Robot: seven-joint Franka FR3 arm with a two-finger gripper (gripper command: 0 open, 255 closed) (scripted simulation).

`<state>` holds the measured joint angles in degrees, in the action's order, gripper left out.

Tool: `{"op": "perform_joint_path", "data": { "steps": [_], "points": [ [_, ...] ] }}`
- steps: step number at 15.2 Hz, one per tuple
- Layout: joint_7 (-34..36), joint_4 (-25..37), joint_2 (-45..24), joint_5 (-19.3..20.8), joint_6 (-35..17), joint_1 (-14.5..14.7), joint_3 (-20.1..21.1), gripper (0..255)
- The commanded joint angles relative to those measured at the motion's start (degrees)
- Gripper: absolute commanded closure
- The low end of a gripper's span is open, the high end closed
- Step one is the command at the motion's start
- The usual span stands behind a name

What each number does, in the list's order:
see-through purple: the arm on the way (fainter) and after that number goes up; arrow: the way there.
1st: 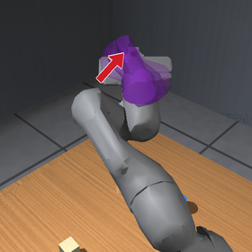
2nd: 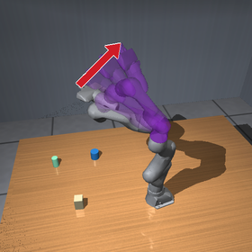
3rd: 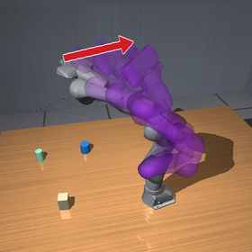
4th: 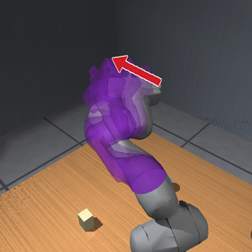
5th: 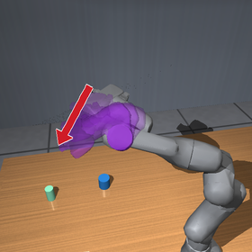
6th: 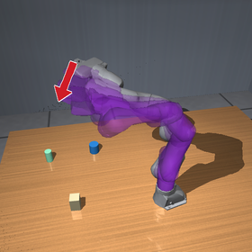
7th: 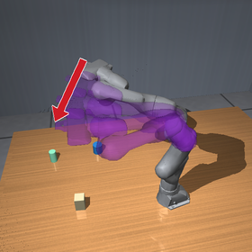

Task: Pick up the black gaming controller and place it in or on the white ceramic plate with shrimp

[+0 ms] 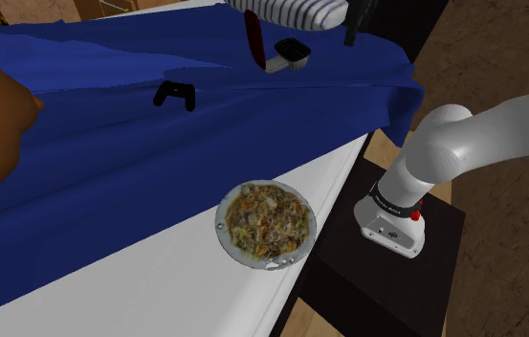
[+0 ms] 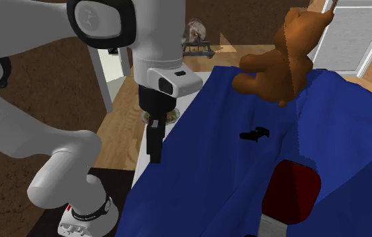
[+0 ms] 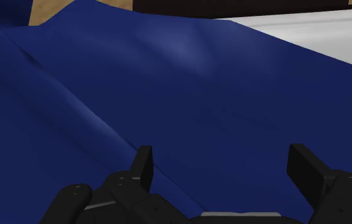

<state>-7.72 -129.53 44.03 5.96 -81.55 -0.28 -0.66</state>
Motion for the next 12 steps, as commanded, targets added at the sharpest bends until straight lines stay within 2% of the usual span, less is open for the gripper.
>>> {"op": "perform_joint_path", "data": {
  "steps": [1, 12],
  "points": [
    [0.00, 0.00, 0.00, 0.00, 0.00, 0.00, 0.00, 0],
    [8.86, 5.83, -17.61, -4.24, -11.71, 2.66, 7.61, 0]
  ]
}}
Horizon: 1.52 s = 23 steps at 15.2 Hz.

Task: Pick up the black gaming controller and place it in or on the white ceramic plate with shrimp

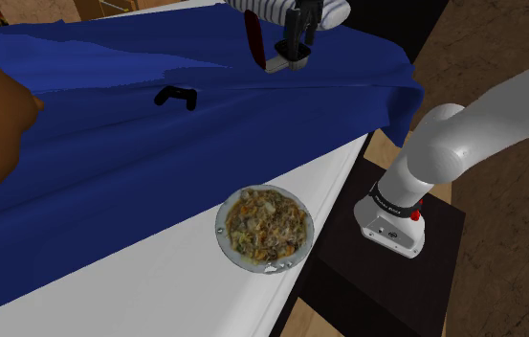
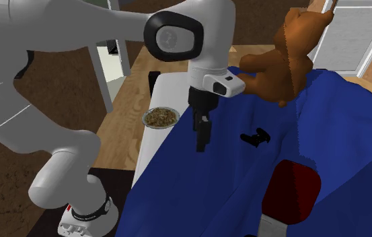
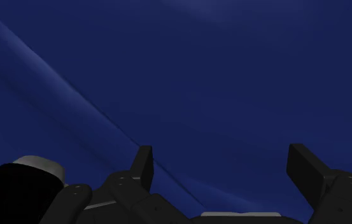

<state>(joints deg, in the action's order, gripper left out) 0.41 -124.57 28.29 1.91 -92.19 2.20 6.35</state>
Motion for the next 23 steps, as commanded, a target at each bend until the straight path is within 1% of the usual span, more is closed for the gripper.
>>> {"op": "perform_joint_path", "data": {
  "steps": [1, 7, 13, 18, 23],
  "points": [
    [1.51, 1.82, -3.67, -0.31, -1.93, 0.36, 1.25, 0],
    [6.22, 9.00, -15.06, -0.03, -6.11, 1.50, 4.91, 0],
    [11.02, 18.86, -27.36, 2.07, -8.28, 3.08, 7.88, 0],
    [14.76, 29.51, -38.39, 4.89, -8.21, 5.29, 9.47, 0],
    [17.59, 42.54, -49.87, 7.97, -6.20, 8.50, 10.02, 0]
  ]
}}
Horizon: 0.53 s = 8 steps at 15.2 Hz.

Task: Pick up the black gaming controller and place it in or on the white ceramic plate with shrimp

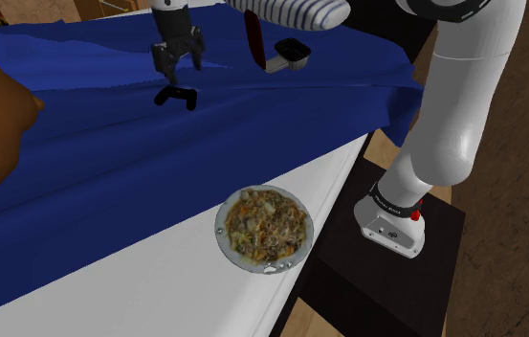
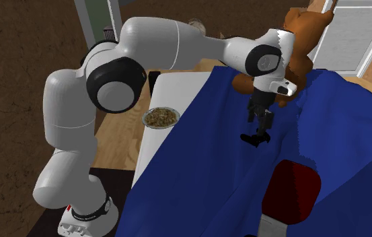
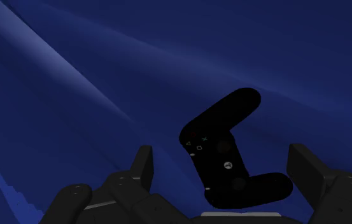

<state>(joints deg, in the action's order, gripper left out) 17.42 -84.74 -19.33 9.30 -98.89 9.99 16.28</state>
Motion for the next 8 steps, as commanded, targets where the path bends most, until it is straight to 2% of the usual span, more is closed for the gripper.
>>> {"op": "perform_joint_path", "data": {
  "steps": [1, 8],
  "points": [
    [0.59, 1.86, -2.19, 0.57, -0.29, 0.65, 0.03, 0],
    [0.83, -3.19, -2.19, 0.73, -5.33, 0.19, -0.17, 0]
  ]
}}
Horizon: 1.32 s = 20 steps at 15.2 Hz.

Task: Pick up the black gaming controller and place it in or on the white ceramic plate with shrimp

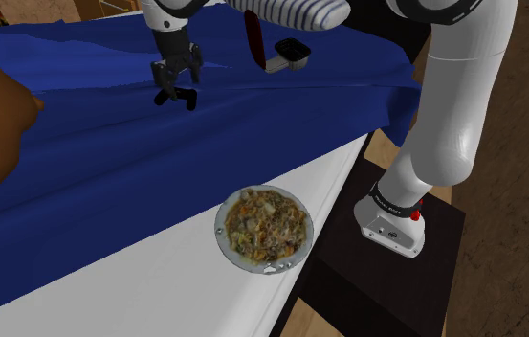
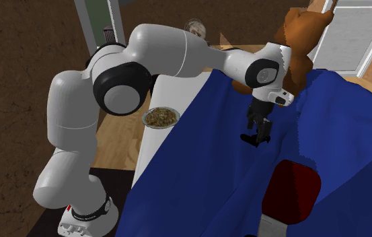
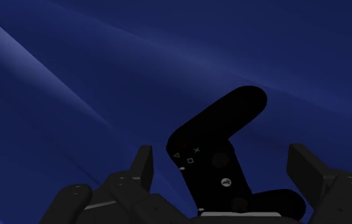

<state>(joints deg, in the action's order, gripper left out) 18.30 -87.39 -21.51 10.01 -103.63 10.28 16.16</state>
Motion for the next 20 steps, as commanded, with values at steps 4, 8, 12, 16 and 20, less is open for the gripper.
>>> {"op": "perform_joint_path", "data": {
  "steps": [4, 8, 12, 16, 20],
  "points": [
    [-0.04, -0.52, -0.03, 0.03, -0.58, -0.10, -0.05, 0],
    [-0.04, -0.51, -0.03, 0.03, -0.57, -0.10, -0.05, 255],
    [0.09, -0.18, -0.32, 0.10, -0.51, 0.03, -0.03, 255],
    [0.12, -1.71, 0.78, -0.14, -0.99, -0.15, 0.04, 255],
    [-0.28, 1.32, 0.30, -0.13, 1.56, -0.04, 0.03, 255]
  ]
}}
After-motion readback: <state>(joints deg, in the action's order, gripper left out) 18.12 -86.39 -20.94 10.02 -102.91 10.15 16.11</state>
